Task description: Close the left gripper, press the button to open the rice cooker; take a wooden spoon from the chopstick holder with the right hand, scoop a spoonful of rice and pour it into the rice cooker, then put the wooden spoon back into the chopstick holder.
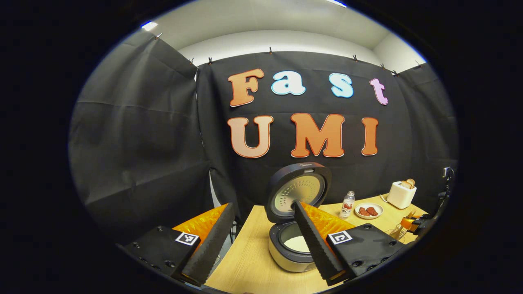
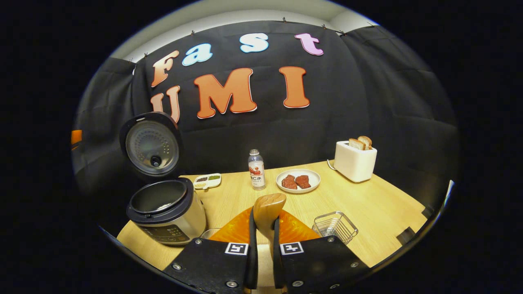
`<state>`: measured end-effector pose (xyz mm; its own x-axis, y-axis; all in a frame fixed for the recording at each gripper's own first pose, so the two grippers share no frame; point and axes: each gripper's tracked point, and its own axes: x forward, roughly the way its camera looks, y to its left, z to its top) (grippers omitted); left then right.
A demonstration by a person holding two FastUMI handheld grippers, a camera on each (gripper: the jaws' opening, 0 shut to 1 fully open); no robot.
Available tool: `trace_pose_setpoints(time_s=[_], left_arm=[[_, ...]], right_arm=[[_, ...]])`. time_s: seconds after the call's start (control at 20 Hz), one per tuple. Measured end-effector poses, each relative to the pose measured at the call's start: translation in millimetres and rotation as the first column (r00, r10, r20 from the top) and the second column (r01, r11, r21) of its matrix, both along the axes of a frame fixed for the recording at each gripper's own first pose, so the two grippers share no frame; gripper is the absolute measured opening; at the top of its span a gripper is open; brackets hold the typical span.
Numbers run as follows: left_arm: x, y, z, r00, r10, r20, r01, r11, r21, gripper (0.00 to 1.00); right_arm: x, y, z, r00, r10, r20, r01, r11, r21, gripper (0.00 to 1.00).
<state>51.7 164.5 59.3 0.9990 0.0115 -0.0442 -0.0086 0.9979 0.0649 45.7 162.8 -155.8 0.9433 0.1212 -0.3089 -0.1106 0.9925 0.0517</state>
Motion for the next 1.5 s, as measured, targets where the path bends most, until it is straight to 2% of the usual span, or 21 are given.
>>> trace_pose_setpoints(time_s=[0.1,0.4,0.5,0.65,0.8,0.9,1.05,1.15,1.2,1.3,1.4,1.45,1.5], left_arm=[[3.3,7.7,-7.5,1.000,0.005,-0.018,-0.005,1.000,0.000,0.99],[11.3,20.4,-23.4,0.999,0.013,-0.052,-0.014,1.000,-0.012,0.96],[13.6,20.8,-27.9,0.998,0.010,-0.063,-0.012,1.000,-0.027,0.96],[15.3,22.8,-34.7,0.997,0.008,-0.080,-0.011,0.999,-0.041,0.96],[17.4,22.8,-38.2,0.996,0.004,-0.088,-0.008,0.999,-0.044,0.96],[19.2,20.7,-41.0,0.995,-0.005,-0.095,0.000,0.999,-0.049,0.96],[21.5,16.4,-46.0,0.994,-0.019,-0.108,0.013,0.998,-0.060,0.96],[22.8,15.4,-46.5,0.993,-0.027,-0.112,0.019,0.997,-0.070,0.99],[23.1,13.1,-47.8,0.993,-0.031,-0.115,0.023,0.997,-0.076,0.96],[24.1,10.8,-47.9,0.992,-0.039,-0.118,0.029,0.996,-0.090,0.99],[24.1,9.5,-48.2,0.992,-0.046,-0.120,0.033,0.994,-0.104,0.96],[23.9,9.3,-47.9,0.991,-0.049,-0.122,0.035,0.993,-0.108,0.99],[24.7,8.3,-48.8,0.991,-0.051,-0.123,0.037,0.993,-0.109,0.96]], right_arm=[[6.9,-3.0,-8.4,1.000,-0.015,0.003,0.015,1.000,-0.024,0.14],[5.5,3.5,-29.9,0.999,-0.022,-0.026,0.020,0.997,-0.073,0.14],[-1.2,11.0,-41.3,0.998,-0.019,-0.066,0.015,0.998,-0.063,0.14],[-9.3,23.2,-45.3,0.994,-0.035,-0.101,0.037,0.999,0.022,0.14],[-17.9,40.6,-47.4,0.988,-0.033,-0.152,0.064,0.977,0.204,0.14],[-21.0,46.3,-48.0,0.985,-0.028,-0.171,0.082,0.944,0.318,0.14],[-19.7,41.3,-49.9,0.984,-0.031,-0.176,0.100,0.912,0.397,0.14],[-17.8,36.1,-51.4,0.980,-0.039,-0.193,0.126,0.876,0.465,0.14],[-18.2,33.5,-53.0,0.978,-0.042,-0.206,0.143,0.850,0.507,0.14],[-17.7,32.5,-54.7,0.971,-0.037,-0.235,0.174,0.785,0.595,0.14],[-18.4,32.5,-56.0,0.966,-0.031,-0.257,0.201,0.716,0.668,0.14],[-18.1,31.0,-56.7,0.963,-0.031,-0.267,0.215,0.686,0.695,0.14],[-18.4,28.6,-58.5,0.960,-0.033,-0.279,0.232,0.655,0.719,0.14]])
